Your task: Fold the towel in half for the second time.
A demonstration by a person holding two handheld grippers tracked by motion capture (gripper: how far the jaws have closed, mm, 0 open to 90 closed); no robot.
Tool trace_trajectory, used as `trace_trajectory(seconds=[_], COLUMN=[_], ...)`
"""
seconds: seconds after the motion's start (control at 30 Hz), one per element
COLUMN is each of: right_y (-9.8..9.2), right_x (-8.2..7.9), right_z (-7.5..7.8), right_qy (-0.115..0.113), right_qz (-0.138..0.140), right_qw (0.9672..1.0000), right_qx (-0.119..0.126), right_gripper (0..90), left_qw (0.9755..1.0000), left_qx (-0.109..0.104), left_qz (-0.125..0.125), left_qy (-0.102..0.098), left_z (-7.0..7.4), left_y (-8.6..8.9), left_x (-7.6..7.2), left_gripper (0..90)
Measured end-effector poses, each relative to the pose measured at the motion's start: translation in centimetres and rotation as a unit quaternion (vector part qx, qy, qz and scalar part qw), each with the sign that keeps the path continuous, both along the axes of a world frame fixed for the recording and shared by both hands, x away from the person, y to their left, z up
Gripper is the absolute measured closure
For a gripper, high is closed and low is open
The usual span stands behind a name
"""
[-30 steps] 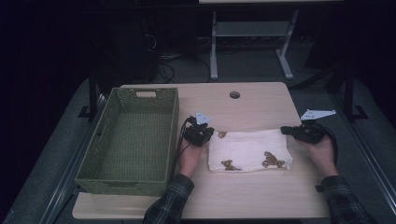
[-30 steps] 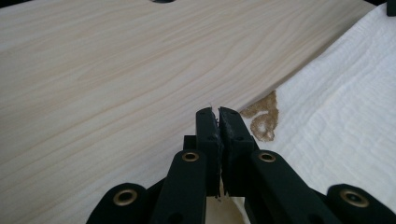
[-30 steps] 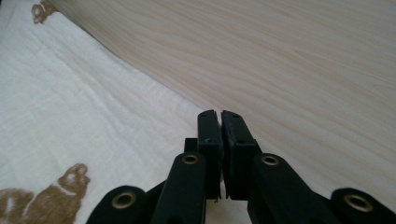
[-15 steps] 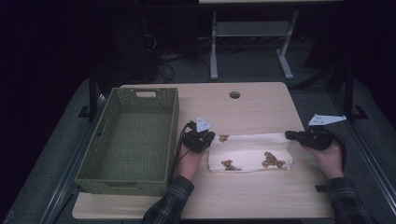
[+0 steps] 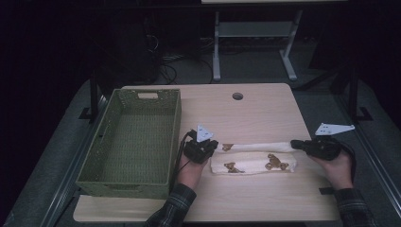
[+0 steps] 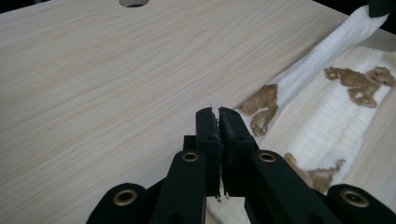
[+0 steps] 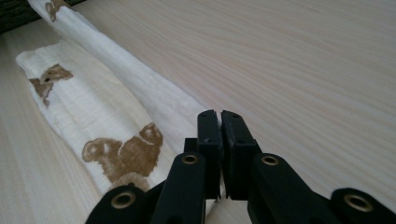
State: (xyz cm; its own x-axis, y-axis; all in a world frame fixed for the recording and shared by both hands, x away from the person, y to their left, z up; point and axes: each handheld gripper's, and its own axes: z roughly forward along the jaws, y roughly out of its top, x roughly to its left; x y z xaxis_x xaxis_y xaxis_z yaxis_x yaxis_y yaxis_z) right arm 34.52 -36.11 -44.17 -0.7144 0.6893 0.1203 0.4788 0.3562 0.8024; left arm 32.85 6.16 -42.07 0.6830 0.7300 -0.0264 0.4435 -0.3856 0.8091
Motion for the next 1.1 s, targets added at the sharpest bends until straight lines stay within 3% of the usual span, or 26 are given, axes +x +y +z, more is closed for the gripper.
trace_trajectory(seconds=[0.63,0.93,1.1], right_y=[0.0,0.0,-0.2], right_x=[-2.7,-3.8,-4.4], right_z=[-0.8,-1.1,-0.9], right_qy=[0.021,0.031,0.025], right_qz=[0.021,0.03,0.035], right_qw=[0.9994,0.9989,0.999], right_qx=[-0.018,-0.02,-0.012], right_gripper=[86.1,84.3,77.1], left_qw=[0.9982,0.9969,0.9975], left_qx=[0.038,0.056,0.045], left_qz=[-0.033,-0.042,-0.043], left_qy=[0.031,0.035,0.033], left_z=[-1.3,-1.6,-1.4], left_y=[-0.1,-0.1,-0.1], left_x=[-2.1,-3.2,-3.8], left_gripper=[86.7,86.2,80.8])
